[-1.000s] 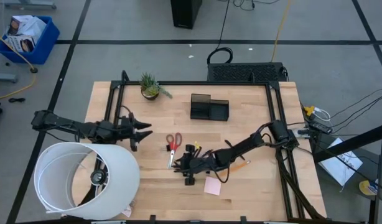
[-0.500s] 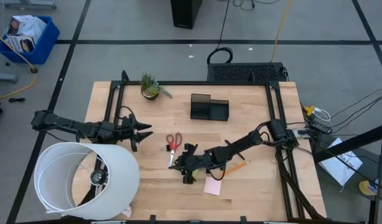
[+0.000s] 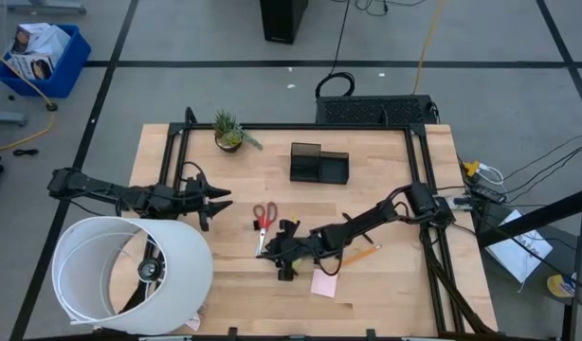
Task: Pick and place office supplies into organizer
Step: Put the black pen into the desk organizer
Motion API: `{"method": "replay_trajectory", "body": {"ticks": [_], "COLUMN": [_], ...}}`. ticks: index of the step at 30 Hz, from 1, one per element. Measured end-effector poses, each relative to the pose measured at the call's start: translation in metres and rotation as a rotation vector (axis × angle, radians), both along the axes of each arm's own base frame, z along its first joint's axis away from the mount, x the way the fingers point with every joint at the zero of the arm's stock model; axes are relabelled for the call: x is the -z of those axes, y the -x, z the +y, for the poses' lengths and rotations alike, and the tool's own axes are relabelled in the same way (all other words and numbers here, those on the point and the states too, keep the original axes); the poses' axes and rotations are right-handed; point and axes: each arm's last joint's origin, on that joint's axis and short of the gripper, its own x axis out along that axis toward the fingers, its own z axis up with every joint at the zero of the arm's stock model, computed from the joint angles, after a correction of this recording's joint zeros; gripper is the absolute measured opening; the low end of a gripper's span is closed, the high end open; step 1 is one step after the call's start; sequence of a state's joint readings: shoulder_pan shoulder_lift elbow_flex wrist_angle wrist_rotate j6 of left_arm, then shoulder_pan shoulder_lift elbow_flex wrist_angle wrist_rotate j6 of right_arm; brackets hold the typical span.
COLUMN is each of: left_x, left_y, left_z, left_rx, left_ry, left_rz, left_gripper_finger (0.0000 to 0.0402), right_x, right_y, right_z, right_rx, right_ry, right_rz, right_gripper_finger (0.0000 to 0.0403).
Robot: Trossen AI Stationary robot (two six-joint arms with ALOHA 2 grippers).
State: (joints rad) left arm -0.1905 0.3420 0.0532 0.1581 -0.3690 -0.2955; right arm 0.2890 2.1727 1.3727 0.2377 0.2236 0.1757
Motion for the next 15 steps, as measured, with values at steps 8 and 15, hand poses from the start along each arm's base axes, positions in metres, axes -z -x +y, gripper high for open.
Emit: {"method": "replay_trajectory", "body": {"ticks": [8, 15], "left_x": [0.000, 0.000], "left_y": [0.000, 0.000], "left_z": [0.000, 0.000], "left_rx": [0.001, 0.002], "left_ry": [0.001, 0.001], "left_rz": [-0.003, -0.001], "left_gripper_finger": [0.0175, 0.0175], "right_x": [0.018, 0.019], "right_y": [-0.019, -0.017], "right_z": [0.008, 0.009], "right_rx": [-0.037, -0.025], "right_ry": [0.023, 0.020], "right_rz": [0.030, 0.052], "right_gripper_finger": [0.0169, 0.0169]}}
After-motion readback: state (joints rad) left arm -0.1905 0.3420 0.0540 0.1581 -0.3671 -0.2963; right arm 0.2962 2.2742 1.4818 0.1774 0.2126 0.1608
